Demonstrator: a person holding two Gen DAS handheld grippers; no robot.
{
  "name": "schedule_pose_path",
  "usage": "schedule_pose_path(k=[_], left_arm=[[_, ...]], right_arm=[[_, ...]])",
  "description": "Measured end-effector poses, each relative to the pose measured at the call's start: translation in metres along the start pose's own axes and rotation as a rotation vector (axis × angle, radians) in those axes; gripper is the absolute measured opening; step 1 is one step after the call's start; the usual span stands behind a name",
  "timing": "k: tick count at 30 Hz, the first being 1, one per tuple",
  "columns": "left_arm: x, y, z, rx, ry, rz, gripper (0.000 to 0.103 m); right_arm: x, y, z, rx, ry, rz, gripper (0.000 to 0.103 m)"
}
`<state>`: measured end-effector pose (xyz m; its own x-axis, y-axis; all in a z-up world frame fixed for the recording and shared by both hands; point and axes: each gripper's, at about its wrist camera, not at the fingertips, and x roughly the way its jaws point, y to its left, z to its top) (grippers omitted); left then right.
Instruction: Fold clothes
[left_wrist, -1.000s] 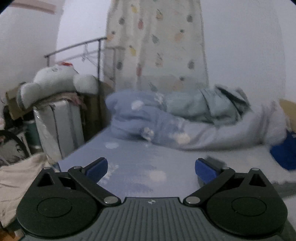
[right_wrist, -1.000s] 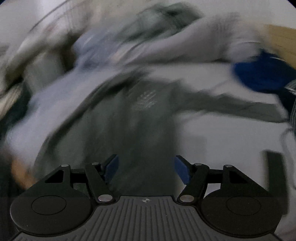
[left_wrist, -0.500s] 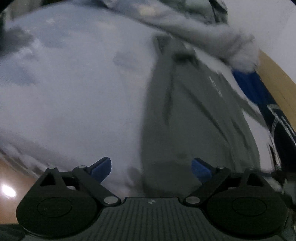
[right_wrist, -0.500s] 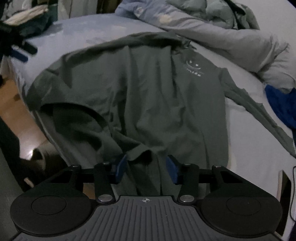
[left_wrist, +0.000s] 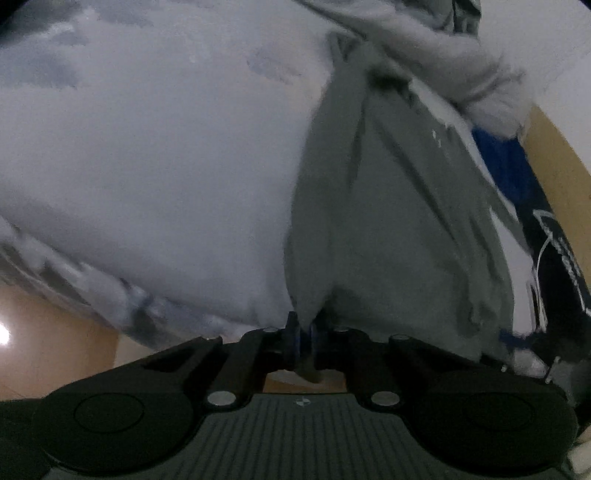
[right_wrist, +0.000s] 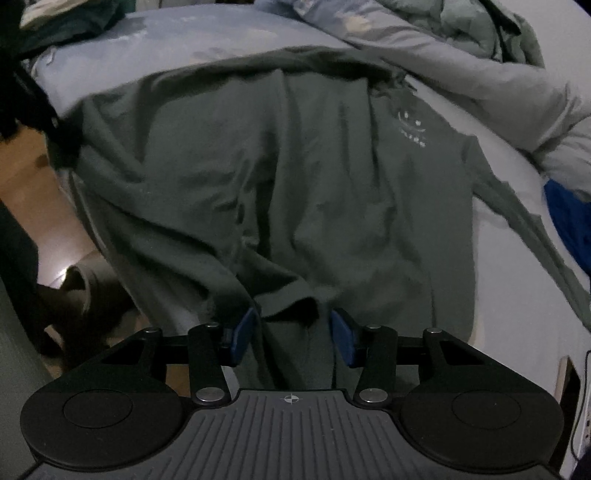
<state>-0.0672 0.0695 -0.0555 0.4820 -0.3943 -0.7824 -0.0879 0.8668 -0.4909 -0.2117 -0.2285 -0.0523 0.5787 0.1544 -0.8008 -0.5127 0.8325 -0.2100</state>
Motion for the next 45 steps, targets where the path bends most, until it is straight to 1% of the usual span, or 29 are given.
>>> schedule_pose_path(k=[1,2,3,4,6,8,10,13,18,19,21,23,26,27,29,30,31,32,33,34,35,36,37,38,39,40,43,45], left_arm=[[-0.007,0.002,0.005,-0.002,-0.006,0.001,0.009],[-0.012,0.004,0.008,-0.005,-0.011,0.015,0.009],[-0.017,0.005,0.012,-0.007,-0.017,0.030,0.008],[-0.021,0.006,0.014,0.000,-0.023,0.045,0.008],[-0.027,0.007,0.021,0.014,-0.030,0.071,0.008],[-0.035,0.012,0.026,-0.003,-0.043,0.086,0.008],[-0.039,0.015,0.025,-0.006,-0.058,0.108,0.008],[-0.037,0.021,0.031,-0.004,-0.049,0.144,0.008],[-0.027,0.037,0.028,-0.063,-0.035,0.203,0.008],[-0.025,0.039,0.027,-0.062,-0.035,0.214,0.008],[-0.023,0.042,0.024,-0.057,-0.035,0.235,0.008],[-0.019,0.046,0.024,-0.068,-0.022,0.253,0.009],[-0.017,0.043,0.021,-0.049,-0.017,0.288,0.013],[-0.018,0.042,0.019,-0.039,-0.017,0.302,0.015],[-0.024,0.036,0.021,-0.023,-0.049,0.329,0.016],[-0.026,0.033,0.022,-0.014,-0.066,0.342,0.028],[-0.031,0.031,0.020,-0.010,-0.085,0.359,0.034],[-0.038,0.029,0.020,-0.007,-0.110,0.363,0.037],[-0.045,0.027,0.021,-0.004,-0.137,0.365,0.045],[-0.056,0.028,0.019,-0.002,-0.160,0.365,0.054],[-0.064,0.023,0.016,0.000,-0.189,0.368,0.056],[-0.067,0.017,0.019,0.005,-0.219,0.368,0.057],[-0.070,0.013,0.021,0.012,-0.241,0.364,0.057],[-0.072,0.006,0.025,0.027,-0.267,0.350,0.058],[-0.073,-0.002,0.029,0.042,-0.293,0.334,0.061],[-0.074,-0.009,0.031,0.063,-0.311,0.310,0.065],[-0.063,-0.034,0.041,0.155,-0.347,0.230,0.072],[-0.049,-0.051,0.048,0.230,-0.368,0.193,0.077]], right_arm=[[-0.001,0.001,-0.001,0.004,0.000,0.011,0.039],[-0.002,0.006,-0.002,-0.012,0.005,0.022,0.031],[-0.003,0.012,-0.003,-0.031,0.009,0.035,0.017],[-0.005,0.018,-0.003,-0.060,0.011,0.056,0.000],[-0.007,0.033,-0.005,-0.112,0.018,0.098,0.001],[-0.008,0.048,-0.008,-0.160,0.027,0.138,0.001],[-0.007,0.060,-0.011,-0.190,0.024,0.158,0.001],[-0.005,0.075,-0.012,-0.232,0.017,0.178,0.001],[-0.003,0.096,-0.015,-0.319,0.014,0.217,0.001],[-0.002,0.100,-0.016,-0.338,0.018,0.235,0.001],[-0.006,0.108,-0.018,-0.350,0.018,0.333,0.001],[-0.012,0.111,-0.019,-0.358,0.002,0.354,0.001],[-0.026,0.063,-0.005,-0.135,-0.072,0.335,0.002],[-0.031,0.045,0.000,-0.057,-0.098,0.324,0.005],[-0.043,-0.010,0.004,0.133,-0.165,0.263,0.007],[-0.048,-0.037,0.005,0.230,-0.198,0.233,0.007],[-0.049,-0.064,0.004,0.334,-0.224,0.212,0.010],[-0.050,-0.091,0.002,0.438,-0.250,0.190,0.012],[-0.051,-0.117,0.000,0.540,-0.275,0.170,0.016],[-0.044,-0.137,-0.001,0.632,-0.297,0.164,0.021],[-0.038,-0.158,-0.003,0.725,-0.319,0.159,0.025],[-0.031,-0.179,-0.005,0.817,-0.341,0.155,0.031],[-0.019,-0.196,-0.004,0.904,-0.358,0.167,0.038],[-0.006,-0.207,-0.003,0.965,-0.365,0.185,0.042],[0.008,-0.218,-0.002,1.025,-0.372,0.202,0.053],[0.022,-0.228,0.000,1.086,-0.378,0.221,0.055],[0.075,-0.249,0.005,1.280,-0.362,0.309,0.055],[0.104,-0.251,0.010,1.357,-0.339,0.331,0.055]])
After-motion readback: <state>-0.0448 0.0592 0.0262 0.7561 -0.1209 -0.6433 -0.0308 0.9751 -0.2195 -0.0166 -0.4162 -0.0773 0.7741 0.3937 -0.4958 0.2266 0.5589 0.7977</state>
